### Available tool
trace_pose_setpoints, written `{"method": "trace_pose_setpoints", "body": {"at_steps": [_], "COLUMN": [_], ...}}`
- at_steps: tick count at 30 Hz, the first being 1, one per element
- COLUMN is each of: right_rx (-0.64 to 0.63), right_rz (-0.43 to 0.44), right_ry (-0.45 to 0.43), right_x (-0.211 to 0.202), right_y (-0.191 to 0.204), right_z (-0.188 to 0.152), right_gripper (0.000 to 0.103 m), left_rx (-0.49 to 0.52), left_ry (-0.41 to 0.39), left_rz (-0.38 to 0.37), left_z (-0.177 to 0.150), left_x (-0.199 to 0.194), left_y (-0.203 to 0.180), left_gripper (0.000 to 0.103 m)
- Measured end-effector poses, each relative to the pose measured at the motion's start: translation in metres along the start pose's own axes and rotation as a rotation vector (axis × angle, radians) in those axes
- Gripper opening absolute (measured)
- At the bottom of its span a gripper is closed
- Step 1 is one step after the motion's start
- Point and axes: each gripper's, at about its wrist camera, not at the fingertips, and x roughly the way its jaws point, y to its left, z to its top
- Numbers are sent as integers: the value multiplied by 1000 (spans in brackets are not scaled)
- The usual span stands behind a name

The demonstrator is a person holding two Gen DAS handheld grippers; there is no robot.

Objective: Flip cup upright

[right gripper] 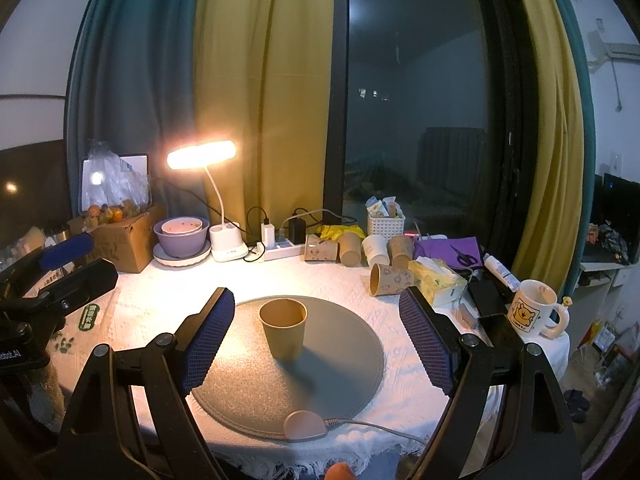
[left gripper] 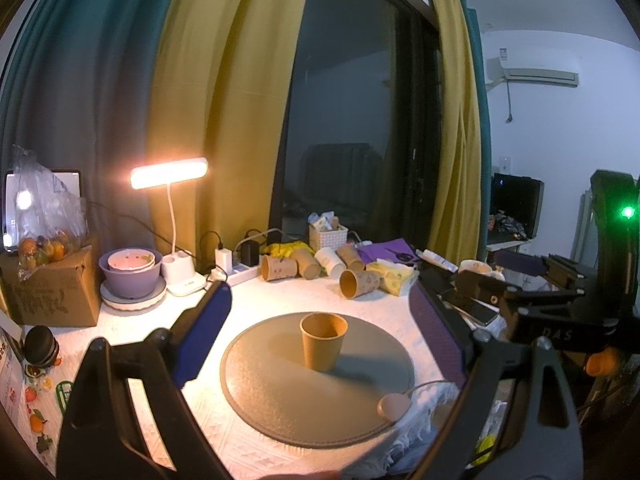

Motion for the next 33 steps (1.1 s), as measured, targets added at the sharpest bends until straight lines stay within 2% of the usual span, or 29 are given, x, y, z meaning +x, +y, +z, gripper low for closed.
{"method": "trace_pose_setpoints", "body": {"at_steps": [33], "right_rx": [-6], "right_rz": [2], "right_ry": [5], "right_x": [2], "right_y": [0], "right_z": [-1], "right_gripper": [87], "left_rx": [-2], "left_ry": [2], "left_rz": [-1], "left_z": [-4], "left_x": [-2], "left_y": [-4], "left_gripper": [92]}}
